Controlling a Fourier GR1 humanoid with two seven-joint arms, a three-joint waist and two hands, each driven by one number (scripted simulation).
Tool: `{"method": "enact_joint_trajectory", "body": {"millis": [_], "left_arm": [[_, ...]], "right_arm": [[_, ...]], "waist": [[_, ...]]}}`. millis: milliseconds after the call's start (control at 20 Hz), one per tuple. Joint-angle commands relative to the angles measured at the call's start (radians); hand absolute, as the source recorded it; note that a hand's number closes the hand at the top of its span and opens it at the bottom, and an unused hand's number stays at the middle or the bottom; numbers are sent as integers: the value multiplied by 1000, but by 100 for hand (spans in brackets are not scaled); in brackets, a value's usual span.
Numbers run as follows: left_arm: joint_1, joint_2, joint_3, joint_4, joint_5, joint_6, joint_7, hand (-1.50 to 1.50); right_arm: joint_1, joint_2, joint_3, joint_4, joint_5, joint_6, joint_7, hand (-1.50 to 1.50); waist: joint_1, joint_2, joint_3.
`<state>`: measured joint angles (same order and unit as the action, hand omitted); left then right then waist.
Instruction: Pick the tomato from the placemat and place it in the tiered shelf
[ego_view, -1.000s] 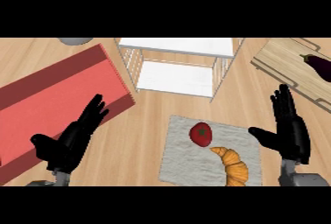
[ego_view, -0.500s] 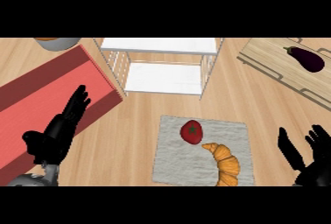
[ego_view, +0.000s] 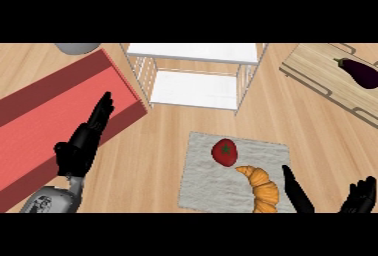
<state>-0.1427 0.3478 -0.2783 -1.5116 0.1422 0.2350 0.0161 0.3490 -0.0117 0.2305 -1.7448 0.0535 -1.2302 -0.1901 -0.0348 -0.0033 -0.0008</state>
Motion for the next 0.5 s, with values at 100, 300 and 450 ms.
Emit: {"method": "enact_joint_trajectory", "body": {"millis": [100,300,450], "left_arm": [[-55,13,14,30,-1,-42,18,0],[-74,-22,-8,33,-22,-25,21,0],[-56,-37,-29,44,-39,-20,-10,0]], "right_arm": [[171,-14,232,-43,221,-90,163,-150],[207,1,255,-74,356,-47,290,-150],[238,-28,218,-70,390,47,391,-150]], "waist": [[42,12,-6],[57,20,-8],[72,31,-11]]}}
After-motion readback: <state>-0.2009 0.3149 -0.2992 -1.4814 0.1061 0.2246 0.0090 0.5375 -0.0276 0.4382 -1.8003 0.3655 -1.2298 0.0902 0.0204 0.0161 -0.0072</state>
